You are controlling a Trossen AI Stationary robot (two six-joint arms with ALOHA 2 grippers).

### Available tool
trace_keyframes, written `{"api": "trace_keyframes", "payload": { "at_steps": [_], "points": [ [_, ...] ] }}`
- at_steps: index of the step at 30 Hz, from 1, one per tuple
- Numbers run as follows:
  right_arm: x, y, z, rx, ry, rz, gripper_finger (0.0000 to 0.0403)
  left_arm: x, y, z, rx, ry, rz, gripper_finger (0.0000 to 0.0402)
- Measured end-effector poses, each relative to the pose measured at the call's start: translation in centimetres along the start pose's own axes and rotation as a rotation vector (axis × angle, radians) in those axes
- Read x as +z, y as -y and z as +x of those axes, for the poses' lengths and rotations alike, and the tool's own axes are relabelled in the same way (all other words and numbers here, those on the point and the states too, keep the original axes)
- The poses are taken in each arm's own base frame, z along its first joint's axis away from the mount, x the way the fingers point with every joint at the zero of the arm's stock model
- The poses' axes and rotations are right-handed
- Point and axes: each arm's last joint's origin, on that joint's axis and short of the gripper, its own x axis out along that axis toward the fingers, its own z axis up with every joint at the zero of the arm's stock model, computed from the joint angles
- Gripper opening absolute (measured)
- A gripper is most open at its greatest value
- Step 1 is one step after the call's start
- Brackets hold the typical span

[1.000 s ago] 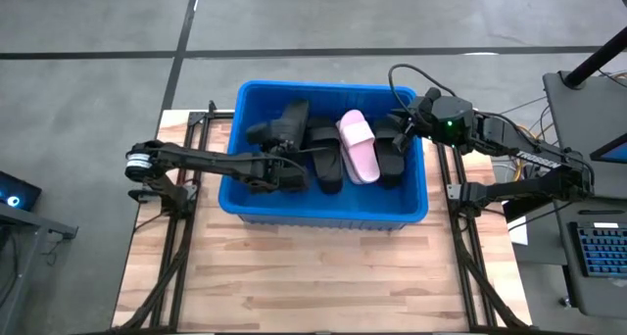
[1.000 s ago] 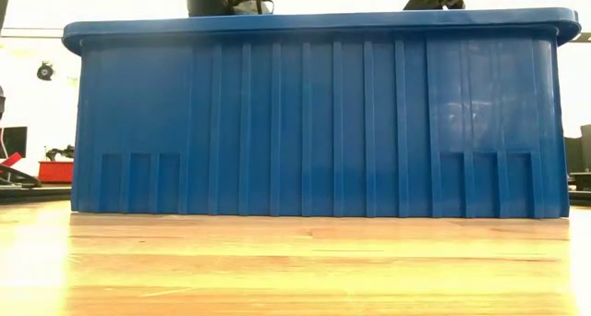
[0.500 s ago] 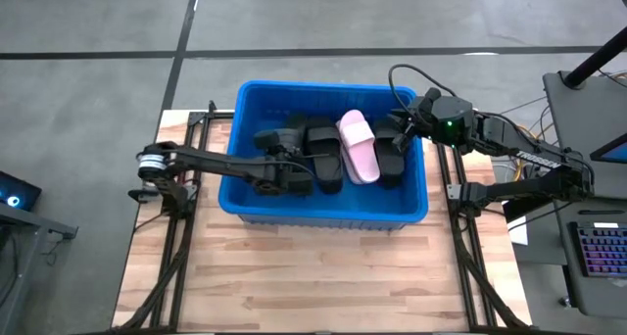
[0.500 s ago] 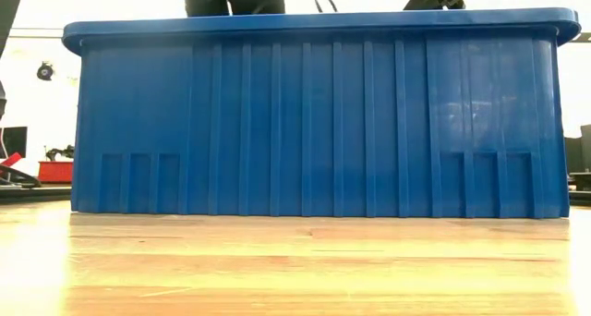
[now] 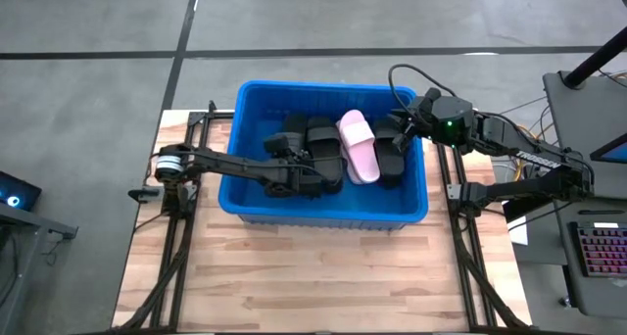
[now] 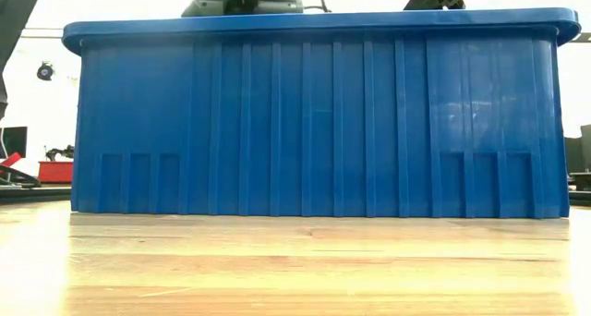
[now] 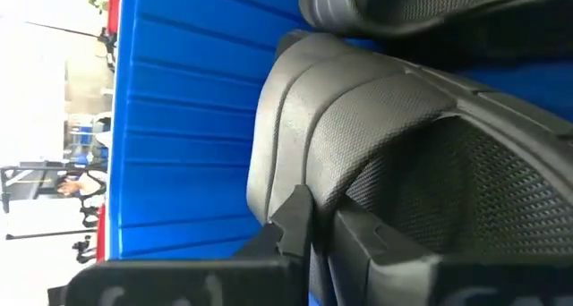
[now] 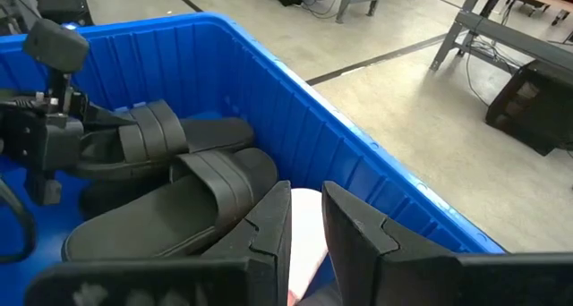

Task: Pick and place slides into bin
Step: Put the black slide into the blue bin

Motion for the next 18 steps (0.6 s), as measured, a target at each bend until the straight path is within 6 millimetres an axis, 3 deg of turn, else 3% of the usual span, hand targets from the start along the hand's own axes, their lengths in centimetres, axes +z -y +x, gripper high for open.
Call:
{"api": "trace_keyframes", "payload": {
  "at_steps": [7,12,18],
  "points": [
    [0.0,0.0,0.01,0.0,0.0,0.0,0.0057,-0.08,0.17,0.26,-0.11,-0.04,-0.004,0.0064],
    [0.0,0.0,0.0,0.0,0.0,0.0,0.0057,0.1,0.4,0.23,-0.249,-0.069,-0.023,0.0136],
    [0.0,0.0,0.0,0.0,0.0,-0.001,0.0057,0.09,-0.19,-0.01,-0.255,-0.051,0.053,0.0229]
  ]
}}
